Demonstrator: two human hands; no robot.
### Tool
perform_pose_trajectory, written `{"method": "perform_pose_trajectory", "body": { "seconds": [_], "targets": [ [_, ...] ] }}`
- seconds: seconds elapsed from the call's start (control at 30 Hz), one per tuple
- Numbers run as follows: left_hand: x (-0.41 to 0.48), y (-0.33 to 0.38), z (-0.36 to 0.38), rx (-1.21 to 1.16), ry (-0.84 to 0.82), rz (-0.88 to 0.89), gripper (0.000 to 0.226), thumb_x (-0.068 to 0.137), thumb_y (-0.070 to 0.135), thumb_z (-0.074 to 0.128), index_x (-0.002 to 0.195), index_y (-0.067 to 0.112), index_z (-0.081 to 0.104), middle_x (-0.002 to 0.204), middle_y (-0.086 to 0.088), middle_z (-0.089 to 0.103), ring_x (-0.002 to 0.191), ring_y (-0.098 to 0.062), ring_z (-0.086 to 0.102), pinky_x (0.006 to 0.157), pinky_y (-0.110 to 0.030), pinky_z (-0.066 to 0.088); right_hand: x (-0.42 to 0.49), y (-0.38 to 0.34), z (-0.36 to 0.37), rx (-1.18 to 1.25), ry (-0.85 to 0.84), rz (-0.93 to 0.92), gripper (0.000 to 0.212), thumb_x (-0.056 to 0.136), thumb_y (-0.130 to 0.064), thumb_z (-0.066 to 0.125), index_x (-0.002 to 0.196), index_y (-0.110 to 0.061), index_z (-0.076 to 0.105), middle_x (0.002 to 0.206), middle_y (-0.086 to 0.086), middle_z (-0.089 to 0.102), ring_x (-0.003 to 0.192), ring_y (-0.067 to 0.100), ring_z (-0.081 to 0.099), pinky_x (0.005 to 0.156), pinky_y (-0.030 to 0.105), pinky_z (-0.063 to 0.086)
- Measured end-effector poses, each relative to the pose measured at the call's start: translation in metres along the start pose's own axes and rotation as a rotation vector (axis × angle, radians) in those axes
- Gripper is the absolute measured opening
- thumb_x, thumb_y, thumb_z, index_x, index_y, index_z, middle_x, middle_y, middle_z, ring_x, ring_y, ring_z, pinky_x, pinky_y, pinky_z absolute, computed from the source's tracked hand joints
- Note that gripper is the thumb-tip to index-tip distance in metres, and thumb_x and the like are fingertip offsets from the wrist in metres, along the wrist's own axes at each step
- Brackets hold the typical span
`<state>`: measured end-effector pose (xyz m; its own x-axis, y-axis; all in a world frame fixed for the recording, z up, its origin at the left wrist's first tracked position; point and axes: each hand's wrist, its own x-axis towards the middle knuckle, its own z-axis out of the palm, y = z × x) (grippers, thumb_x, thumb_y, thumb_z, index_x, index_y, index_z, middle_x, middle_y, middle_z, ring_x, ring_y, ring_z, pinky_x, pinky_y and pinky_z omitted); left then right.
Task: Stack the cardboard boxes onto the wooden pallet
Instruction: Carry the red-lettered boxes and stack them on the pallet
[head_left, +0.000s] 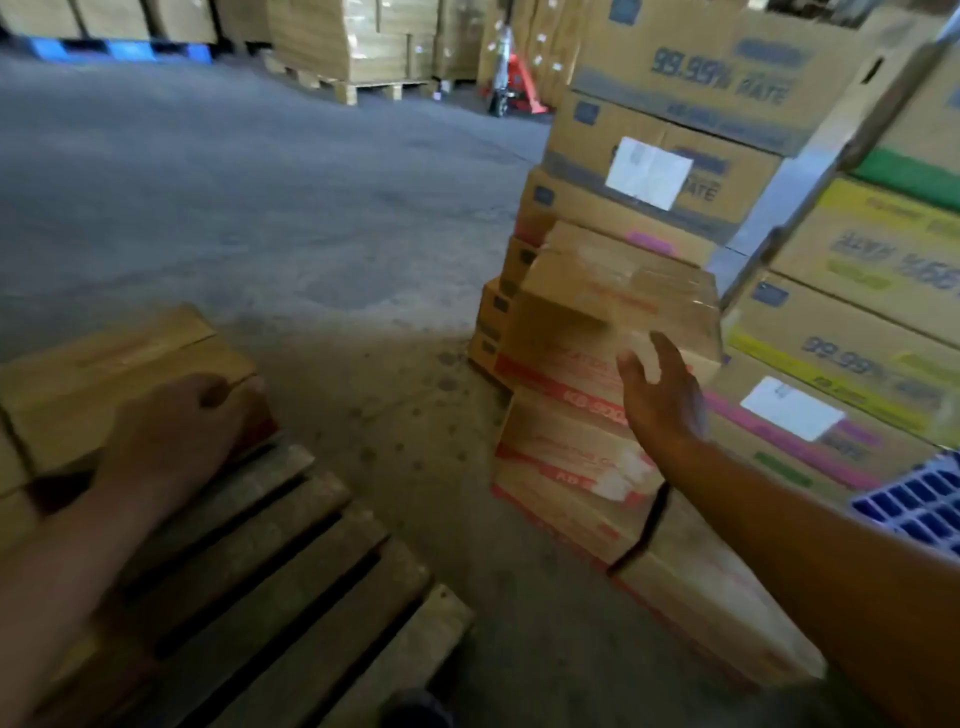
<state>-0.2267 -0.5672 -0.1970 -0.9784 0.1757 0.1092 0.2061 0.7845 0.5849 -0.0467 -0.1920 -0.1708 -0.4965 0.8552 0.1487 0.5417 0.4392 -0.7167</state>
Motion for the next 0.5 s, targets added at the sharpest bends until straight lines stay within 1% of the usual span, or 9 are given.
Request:
{"method": "perform_pose_trajectory", "body": {
  "seconds": [0.07, 0.1, 0.17, 0.23, 0.33, 0.43, 0.5],
  "targets": [
    [0.013, 0.062, 0.02, -0.043, -0.021, 0.092, 0.081, 0.078, 0.079, 0.038, 0.118, 0.017, 0.071, 0.118, -0.012, 0.071, 0.107, -0.038, 0.063, 0.081, -0.041, 0.043, 0.025, 0.025, -0.032, -0.005, 0.065, 0.055, 0.059, 0.101, -0.05, 0.048, 0.155, -0.032, 0.033, 0.152, 0.013, 0.046, 0.136, 0.035, 0.046, 0.105, 0.041, 0.038],
    [0.02, 0.092, 0.037, -0.08, -0.045, 0.131, 0.078, 0.082, 0.075, 0.045, 0.123, 0.014, 0.069, 0.122, -0.013, 0.069, 0.111, -0.038, 0.062, 0.083, -0.041, 0.042, 0.039, 0.041, -0.047, -0.012, 0.098, 0.091, 0.06, 0.1, -0.051, 0.048, 0.155, -0.032, 0.032, 0.152, 0.014, 0.047, 0.135, 0.036, 0.046, 0.104, 0.043, 0.039],
    [0.031, 0.139, 0.073, -0.154, -0.078, 0.178, 0.068, 0.09, 0.063, 0.057, 0.13, 0.009, 0.064, 0.127, -0.016, 0.066, 0.116, -0.038, 0.06, 0.089, -0.041, 0.043, 0.062, 0.072, -0.063, 0.003, 0.144, 0.162, 0.065, 0.099, -0.053, 0.049, 0.156, -0.029, 0.031, 0.152, 0.015, 0.046, 0.137, 0.037, 0.044, 0.106, 0.044, 0.037],
    [0.042, 0.179, 0.114, -0.197, -0.101, 0.197, 0.064, 0.093, 0.055, 0.058, 0.136, 0.007, 0.059, 0.132, -0.018, 0.063, 0.121, -0.038, 0.057, 0.096, -0.042, 0.042, 0.089, 0.103, -0.067, 0.041, 0.182, 0.238, 0.071, 0.097, -0.057, 0.051, 0.156, -0.025, 0.03, 0.154, 0.015, 0.043, 0.139, 0.037, 0.041, 0.109, 0.044, 0.036],
    [0.06, 0.229, 0.178, -0.228, -0.085, 0.204, 0.073, 0.093, 0.057, 0.057, 0.143, 0.005, 0.049, 0.143, -0.019, 0.054, 0.13, -0.037, 0.049, 0.105, -0.045, 0.038, 0.129, 0.142, -0.055, 0.09, 0.198, 0.328, 0.079, 0.093, -0.063, 0.053, 0.155, -0.018, 0.032, 0.154, 0.014, 0.043, 0.139, 0.037, 0.042, 0.108, 0.041, 0.036],
    [0.085, 0.258, 0.233, -0.263, -0.04, 0.146, 0.085, 0.089, 0.064, 0.058, 0.148, 0.006, 0.041, 0.15, -0.017, 0.046, 0.136, -0.036, 0.043, 0.109, -0.046, 0.035, 0.162, 0.165, -0.025, 0.165, 0.153, 0.331, 0.082, 0.091, -0.069, 0.052, 0.154, -0.02, 0.034, 0.156, 0.008, 0.04, 0.14, 0.032, 0.041, 0.109, 0.039, 0.035],
    [0.108, 0.27, 0.264, -0.301, 0.005, 0.082, 0.093, 0.083, 0.071, 0.06, 0.149, 0.008, 0.038, 0.152, -0.015, 0.044, 0.139, -0.034, 0.041, 0.111, -0.045, 0.034, 0.182, 0.178, -0.005, 0.226, 0.104, 0.335, 0.084, 0.09, -0.071, 0.051, 0.155, -0.021, 0.032, 0.159, 0.006, 0.035, 0.142, 0.03, 0.039, 0.11, 0.041, 0.035]
  ]
}}
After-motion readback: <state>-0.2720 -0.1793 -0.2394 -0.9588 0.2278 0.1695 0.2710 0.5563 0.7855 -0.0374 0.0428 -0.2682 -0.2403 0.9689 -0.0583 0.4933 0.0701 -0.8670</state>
